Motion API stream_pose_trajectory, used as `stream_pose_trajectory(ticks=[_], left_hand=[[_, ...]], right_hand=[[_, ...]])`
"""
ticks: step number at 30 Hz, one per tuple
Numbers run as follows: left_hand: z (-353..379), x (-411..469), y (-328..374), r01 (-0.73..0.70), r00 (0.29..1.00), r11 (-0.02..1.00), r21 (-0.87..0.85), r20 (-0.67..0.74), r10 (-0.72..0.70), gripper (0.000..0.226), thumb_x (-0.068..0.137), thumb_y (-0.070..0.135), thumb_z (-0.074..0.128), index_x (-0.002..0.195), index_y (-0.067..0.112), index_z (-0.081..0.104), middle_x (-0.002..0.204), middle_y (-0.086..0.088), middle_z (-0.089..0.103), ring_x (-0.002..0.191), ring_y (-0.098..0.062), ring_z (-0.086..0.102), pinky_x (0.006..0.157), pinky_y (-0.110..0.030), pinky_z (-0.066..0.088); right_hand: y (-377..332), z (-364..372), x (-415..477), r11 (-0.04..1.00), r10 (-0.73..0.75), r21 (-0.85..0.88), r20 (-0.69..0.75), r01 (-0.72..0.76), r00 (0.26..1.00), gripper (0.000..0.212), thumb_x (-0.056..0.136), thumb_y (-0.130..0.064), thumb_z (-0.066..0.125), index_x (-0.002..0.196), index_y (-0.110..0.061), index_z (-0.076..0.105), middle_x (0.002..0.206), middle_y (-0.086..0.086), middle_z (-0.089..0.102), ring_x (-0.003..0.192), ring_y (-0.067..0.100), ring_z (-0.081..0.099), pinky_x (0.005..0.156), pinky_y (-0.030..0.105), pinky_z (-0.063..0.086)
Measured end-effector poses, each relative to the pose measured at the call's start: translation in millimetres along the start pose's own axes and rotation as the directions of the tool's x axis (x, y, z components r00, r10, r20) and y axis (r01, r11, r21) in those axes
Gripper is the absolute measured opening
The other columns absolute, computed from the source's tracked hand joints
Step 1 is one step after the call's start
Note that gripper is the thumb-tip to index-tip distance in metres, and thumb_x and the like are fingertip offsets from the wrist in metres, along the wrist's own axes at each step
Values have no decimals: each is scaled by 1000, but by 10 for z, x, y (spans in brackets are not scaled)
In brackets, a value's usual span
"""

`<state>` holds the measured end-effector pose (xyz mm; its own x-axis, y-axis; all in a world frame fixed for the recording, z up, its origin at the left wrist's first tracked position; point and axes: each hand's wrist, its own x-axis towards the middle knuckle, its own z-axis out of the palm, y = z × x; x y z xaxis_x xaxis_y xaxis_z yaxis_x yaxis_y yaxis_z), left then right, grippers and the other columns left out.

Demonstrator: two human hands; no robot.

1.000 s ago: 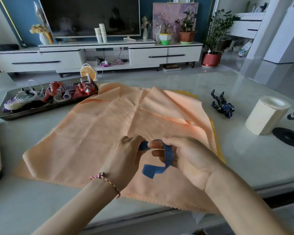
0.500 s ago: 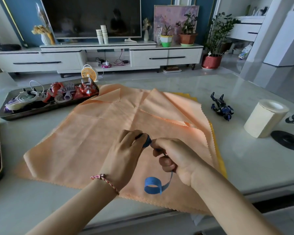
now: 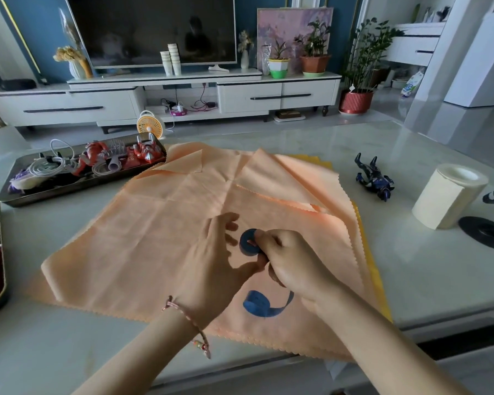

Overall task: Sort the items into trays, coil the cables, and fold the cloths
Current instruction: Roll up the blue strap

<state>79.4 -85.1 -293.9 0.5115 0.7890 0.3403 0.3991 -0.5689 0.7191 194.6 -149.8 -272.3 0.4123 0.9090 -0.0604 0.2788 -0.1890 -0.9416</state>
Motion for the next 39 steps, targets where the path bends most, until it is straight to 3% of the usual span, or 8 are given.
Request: stream_pose_trajectory(ticks=[5, 16, 21, 27, 31, 34, 36, 39], left_hand=[[-175, 95, 77, 367, 925, 811, -455, 269, -268, 30, 80, 16, 68, 109, 11, 63, 94, -2, 72, 82, -12, 68, 72, -17, 55], [-238, 118, 77, 282, 948, 841, -462, 271, -170, 18, 84, 3, 62, 96, 13, 70, 92, -9, 73, 86, -18, 65, 81, -29, 52], [-216, 123, 68, 261, 958, 800, -540, 244, -148, 19, 86, 2, 57, 101, 7, 67, 97, -11, 72, 91, -21, 65, 81, -24, 53], [-192, 139, 78, 166, 978, 794, -585, 200, -57, 33, 74, 23, 62, 104, 9, 68, 99, -8, 72, 96, -21, 65, 89, -27, 50], [-152, 192, 47, 261, 960, 712, -652, 251, -123, 34, 72, 25, 63, 105, 18, 68, 99, -4, 72, 91, -16, 65, 78, -24, 52], [-113, 246, 61, 494, 869, 438, -751, 412, -274, 25, 76, 15, 60, 97, 12, 73, 93, -13, 72, 82, -22, 70, 61, -25, 56], [-97, 246, 94, 586, 807, 317, -746, 501, -312, 23, 70, 22, 60, 79, 11, 78, 87, -16, 72, 71, -23, 70, 57, -27, 55], [-40, 207, 96, 590, 805, 355, -725, 498, -321, 29, 74, 28, 66, 86, 4, 76, 93, -22, 71, 80, -27, 71, 63, -26, 56]], right_hand=[[24, -130, 30, 999, -48, -1, 71, 48, 996, 31, 99, -25, 44, 70, -20, 56, 59, -4, 53, 36, 3, 36, 38, 12, 28], [32, -268, -12, 814, 170, 498, 284, -297, 943, 21, 84, -31, 63, 77, -11, 64, 67, 2, 52, 36, 4, 29, 32, 13, 23], [37, -259, -37, 779, 191, 504, 375, -372, 907, 33, 83, -34, 61, 101, -6, 62, 62, 0, 56, 37, 4, 33, 33, 13, 28], [21, -234, -76, 755, 78, 578, 390, -310, 917, 30, 76, -40, 61, 87, -14, 73, 68, 2, 61, 38, 7, 35, 36, 15, 30], [-19, -232, -47, 926, -6, 373, 184, -64, 983, 29, 91, -35, 53, 80, -10, 63, 64, -2, 59, 37, 7, 39, 39, 17, 31], [-1, -235, -19, 982, -183, 43, -22, 184, 983, 18, 92, -27, 55, 81, -16, 63, 60, -6, 58, 39, 5, 44, 43, 15, 34], [54, -220, -1, 930, -311, -227, -74, 287, 948, 15, 89, -33, 59, 95, -21, 65, 69, -8, 57, 53, 4, 50, 51, 14, 36], [154, -177, -25, 801, -402, -502, -46, 327, 914, 25, 88, -45, 56, 109, -31, 57, 76, -18, 50, 73, 3, 51, 64, 17, 41]])
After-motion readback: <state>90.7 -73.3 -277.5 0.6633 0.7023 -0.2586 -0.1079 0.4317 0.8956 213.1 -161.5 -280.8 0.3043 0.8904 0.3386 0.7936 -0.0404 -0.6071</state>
